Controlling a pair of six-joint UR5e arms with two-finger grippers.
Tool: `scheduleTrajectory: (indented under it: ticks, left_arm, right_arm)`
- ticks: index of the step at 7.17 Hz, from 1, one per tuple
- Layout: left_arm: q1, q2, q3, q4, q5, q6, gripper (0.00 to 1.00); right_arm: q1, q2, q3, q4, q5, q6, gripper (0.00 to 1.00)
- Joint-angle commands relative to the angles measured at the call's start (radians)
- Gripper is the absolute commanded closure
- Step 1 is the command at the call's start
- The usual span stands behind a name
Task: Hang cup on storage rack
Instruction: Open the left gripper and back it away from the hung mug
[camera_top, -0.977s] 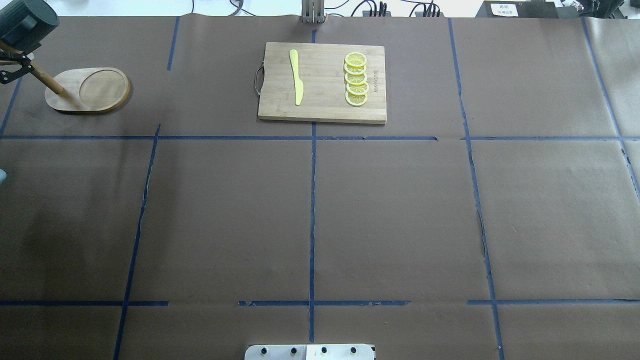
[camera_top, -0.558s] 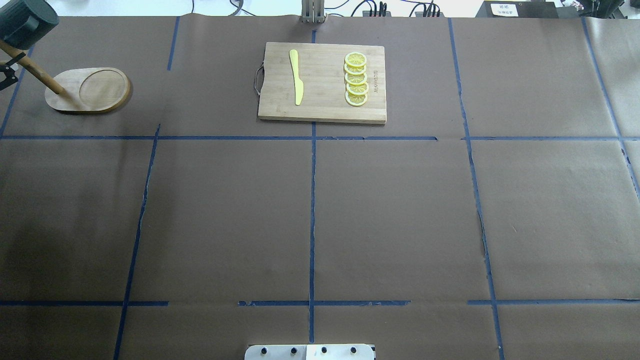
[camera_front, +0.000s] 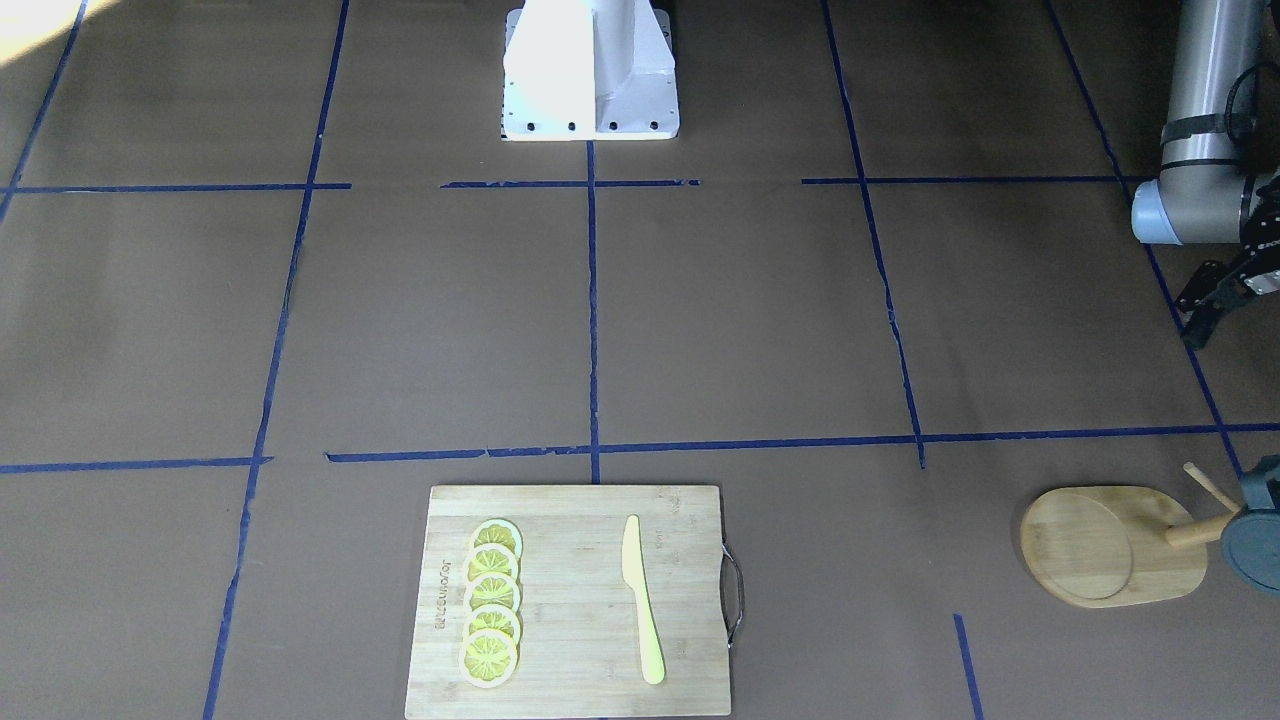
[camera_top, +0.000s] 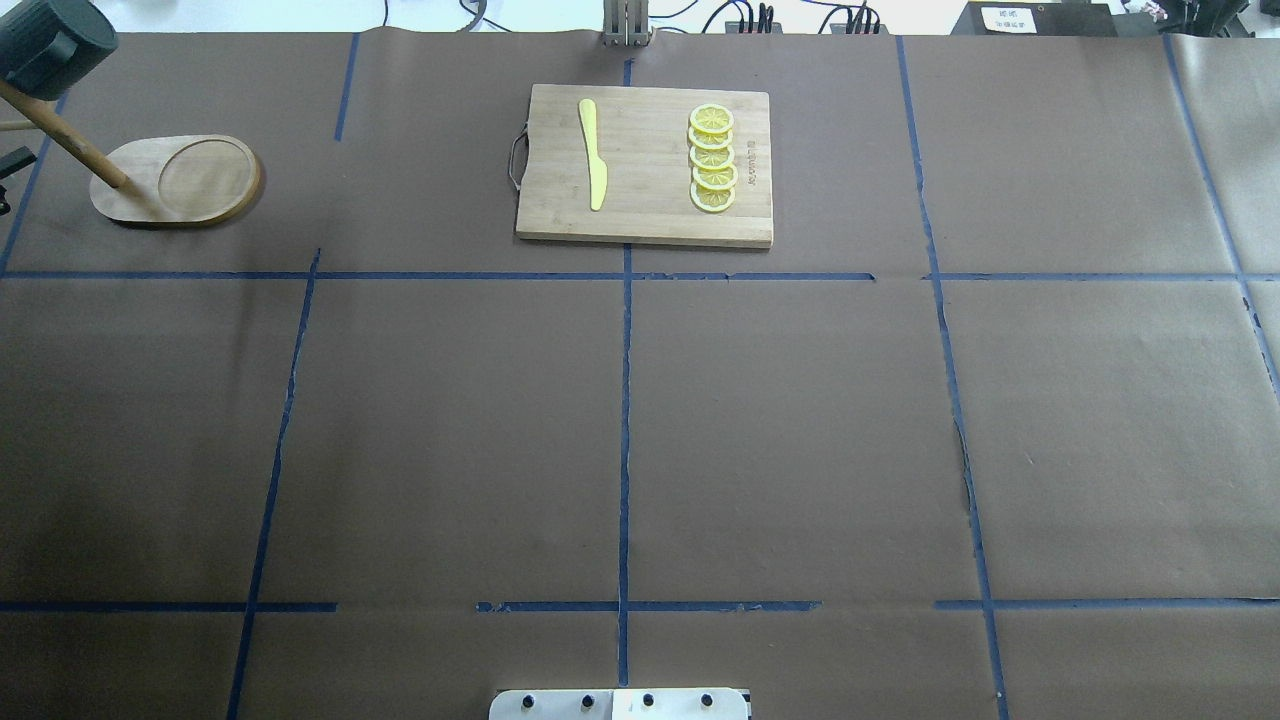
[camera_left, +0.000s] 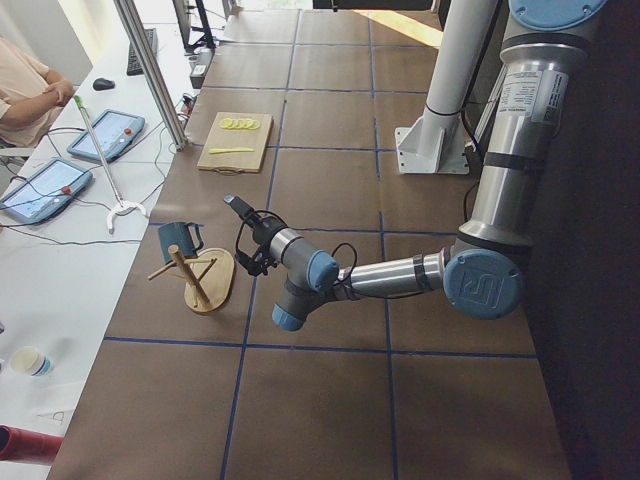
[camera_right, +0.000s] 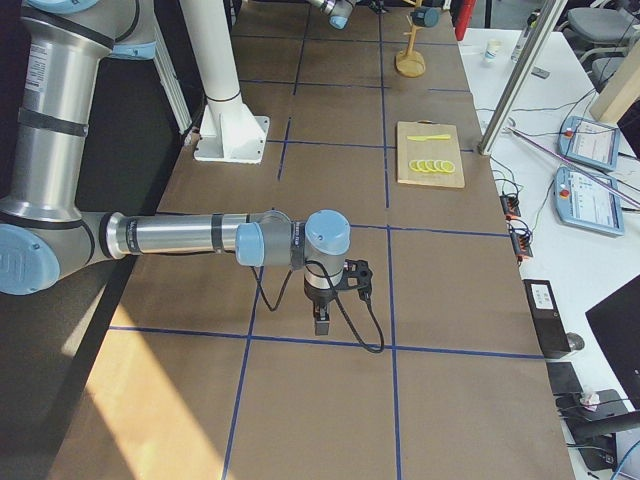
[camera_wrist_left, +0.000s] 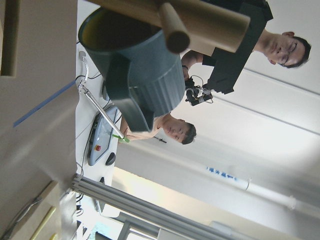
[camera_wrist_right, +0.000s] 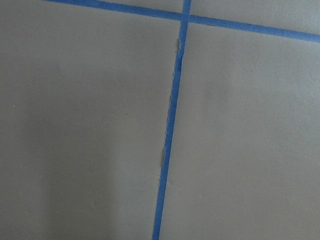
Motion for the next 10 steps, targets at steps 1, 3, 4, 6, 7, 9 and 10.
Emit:
scheduleTrajectory:
  ticks: [1,3,4,6,7,9,10]
  left_arm:
    - [-0.003,0.072,-0.027,0.080,-0.205,0.604,0.00]
    - [-0.011,0.114,-0.025,0.212,-0.269,1.065,0.00]
    - [-0.017,0.129,-0.025,0.293,-0.269,1.300,0.00]
    - [-0.063,0.169,-0.027,0.514,-0.269,1.804,0.00]
    - [-0.103,0.169,-0.030,0.614,-0.269,1.989,0.00]
    - [-0.211,0.167,-0.093,0.909,-0.262,2.353,0.00]
    - [-0.286,0.166,-0.170,1.120,-0.243,2.558,0.00]
  right_arm:
    - [-0.001,-0.003,-0.002,0.000,0.000,0.000,0.00]
    - [0.001,-0.007,-0.004,0.000,0.008,0.000,0.00]
    - [-0.001,-0.007,-0.004,0.000,0.008,-0.001,0.00]
    - [-0.001,-0.007,-0.005,-0.002,0.008,0.000,0.00]
    - [0.001,-0.007,-0.005,0.000,0.008,0.000,0.00]
    - [0.001,-0.009,-0.005,0.000,0.009,-0.001,0.00]
    - [0.001,-0.007,-0.004,0.000,0.009,-0.001,0.00]
